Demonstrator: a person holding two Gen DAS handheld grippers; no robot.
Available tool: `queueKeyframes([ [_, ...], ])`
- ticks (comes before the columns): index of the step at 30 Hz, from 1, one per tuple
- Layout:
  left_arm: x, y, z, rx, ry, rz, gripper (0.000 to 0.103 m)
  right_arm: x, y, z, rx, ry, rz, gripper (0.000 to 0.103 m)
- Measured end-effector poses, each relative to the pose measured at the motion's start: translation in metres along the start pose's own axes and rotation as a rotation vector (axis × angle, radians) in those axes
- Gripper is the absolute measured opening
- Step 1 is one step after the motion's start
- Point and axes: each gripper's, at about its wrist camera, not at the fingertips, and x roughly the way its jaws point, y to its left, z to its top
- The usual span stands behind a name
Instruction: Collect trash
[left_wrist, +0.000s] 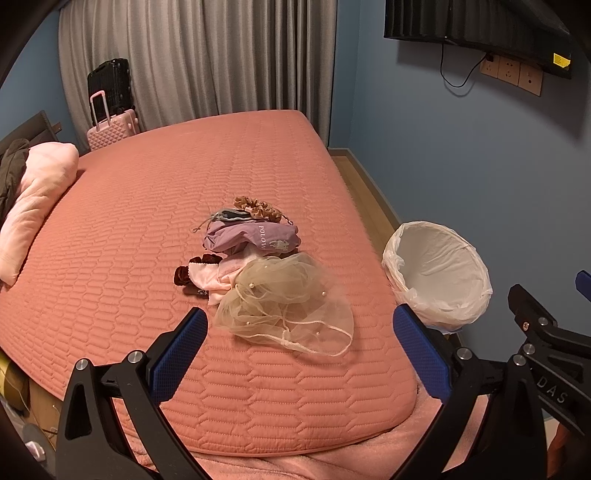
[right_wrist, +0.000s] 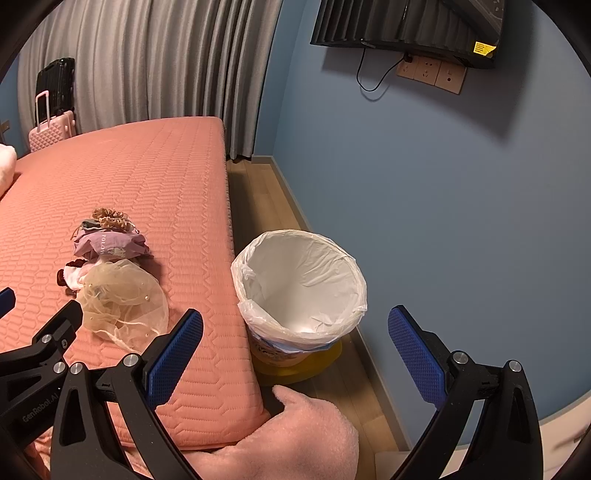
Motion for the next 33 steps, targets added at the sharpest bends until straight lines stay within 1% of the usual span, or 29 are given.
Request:
queueKeyframes([
  [4,0.005,0.009,0.002,-0.020,0.004,-0.014,0.096,0.001,0.004,0.004,0.003,0.000,0.005,0.097],
  [7,0.009,0.015,0.004,-0.021,0.000,-0.009,0.096,0.004,0.009,0.008,0.001,0.000,0.009,0.097],
  [9,0.011,0.020,0.006,-0.025,0.000,-0.024,0.096,0.005,0.013,0.011,-0.001,-0.002,0.011,0.097],
  [13,0.015,0.027,0.009,-0.019,-0.018,-0.039,0.096,0.008,0.021,0.015,0.015,-0.012,0.029,0.097],
  [15,0.021,0.034,0.012,-0.018,-0.014,-0.060,0.096,0.010,0.025,0.019,0.023,-0.018,0.036,0.097],
  [17,0.028,0.044,0.015,-0.039,-0.010,-0.088,0.096,0.013,0.030,0.022,0.025,-0.020,0.047,0.097],
  [20,0.039,0.067,0.020,-0.081,-0.027,-0.058,0.096,0.017,0.038,0.027,0.032,-0.033,0.066,0.097],
  [23,0.053,0.089,0.024,-0.112,-0.002,-0.035,0.096,0.024,0.050,0.032,0.022,-0.037,0.083,0.097],
  [26,0.063,0.110,0.025,-0.131,-0.001,-0.012,0.096,0.033,0.064,0.037,0.019,-0.029,0.125,0.097],
  [30,0.079,0.133,0.025,-0.176,0.016,-0.009,0.096,0.049,0.087,0.042,0.015,-0.011,0.185,0.097],
  [33,0.095,0.147,0.023,-0.216,0.058,-0.029,0.096,0.062,0.106,0.041,0.003,0.006,0.230,0.097],
])
